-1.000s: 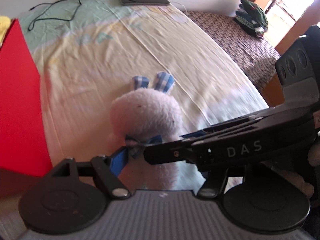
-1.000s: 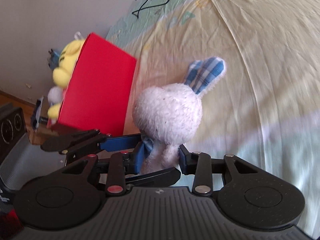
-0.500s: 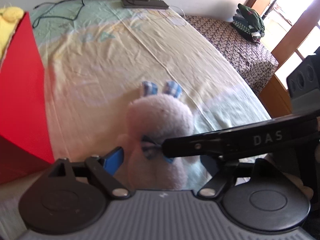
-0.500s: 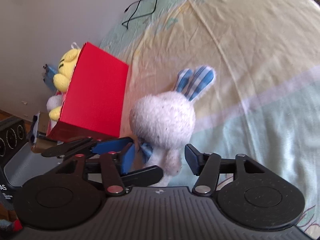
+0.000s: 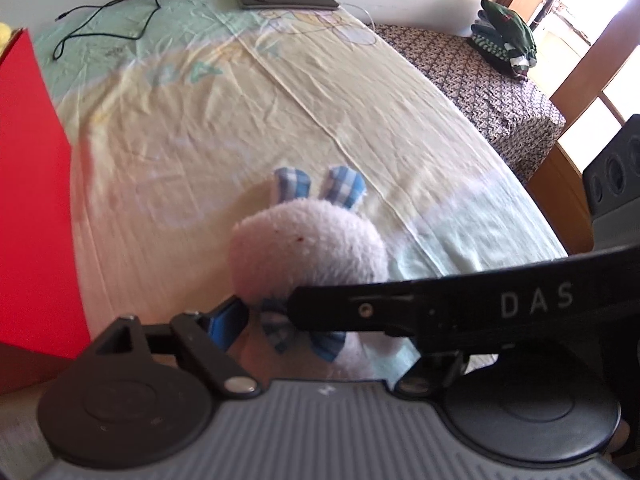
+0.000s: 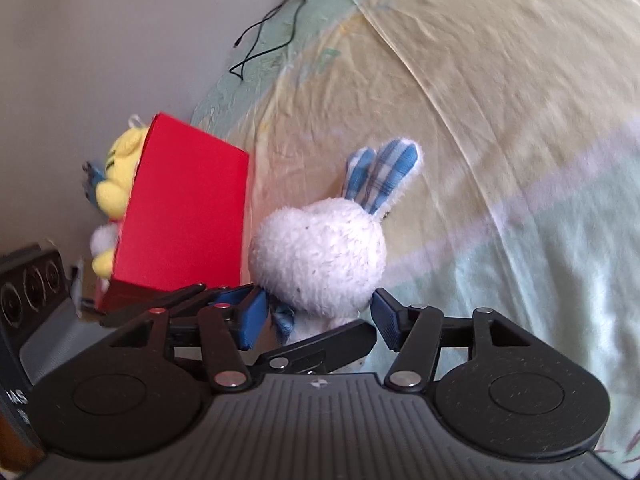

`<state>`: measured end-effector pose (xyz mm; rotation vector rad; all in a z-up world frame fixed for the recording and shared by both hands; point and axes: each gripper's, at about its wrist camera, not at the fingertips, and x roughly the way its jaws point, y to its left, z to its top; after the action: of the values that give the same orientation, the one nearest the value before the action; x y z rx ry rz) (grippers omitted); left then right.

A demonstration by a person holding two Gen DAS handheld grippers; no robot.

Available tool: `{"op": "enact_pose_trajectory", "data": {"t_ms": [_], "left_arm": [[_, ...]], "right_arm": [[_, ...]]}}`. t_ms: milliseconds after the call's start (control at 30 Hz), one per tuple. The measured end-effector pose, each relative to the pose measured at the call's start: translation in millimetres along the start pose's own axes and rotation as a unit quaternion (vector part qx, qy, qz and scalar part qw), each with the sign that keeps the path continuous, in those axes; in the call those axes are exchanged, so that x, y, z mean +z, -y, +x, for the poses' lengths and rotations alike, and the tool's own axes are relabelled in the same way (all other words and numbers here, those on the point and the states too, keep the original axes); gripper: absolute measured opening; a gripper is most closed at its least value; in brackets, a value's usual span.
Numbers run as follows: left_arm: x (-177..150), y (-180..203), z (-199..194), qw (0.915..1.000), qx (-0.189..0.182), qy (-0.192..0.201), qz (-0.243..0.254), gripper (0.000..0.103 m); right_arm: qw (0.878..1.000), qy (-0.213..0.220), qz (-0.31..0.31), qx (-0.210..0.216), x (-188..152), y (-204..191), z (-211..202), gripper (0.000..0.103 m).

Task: Organize objects
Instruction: 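Close the right gripper on the second white bunny's bow, then carry the second white bunny with the right gripper into the red box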

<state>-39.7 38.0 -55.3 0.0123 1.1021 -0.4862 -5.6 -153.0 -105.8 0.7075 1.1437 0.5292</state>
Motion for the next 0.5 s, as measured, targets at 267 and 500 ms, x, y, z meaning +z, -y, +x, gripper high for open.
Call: {"op": "enact_pose_trajectory", "data": {"t_ms": [267, 500], "left_arm": [[1, 0, -4, 0.9999, 0.008, -0.009, 0.003, 0.069], [2, 12, -22, 0.9997, 0.019, -0.005, 0.016, 0.068]], "right_arm": [[1.000, -0.009, -0.009, -0.006, -2, -8, -1, 0.052], [1.000, -0.018, -0.022, 0.008, -1, -17, -15, 0.052]]}}
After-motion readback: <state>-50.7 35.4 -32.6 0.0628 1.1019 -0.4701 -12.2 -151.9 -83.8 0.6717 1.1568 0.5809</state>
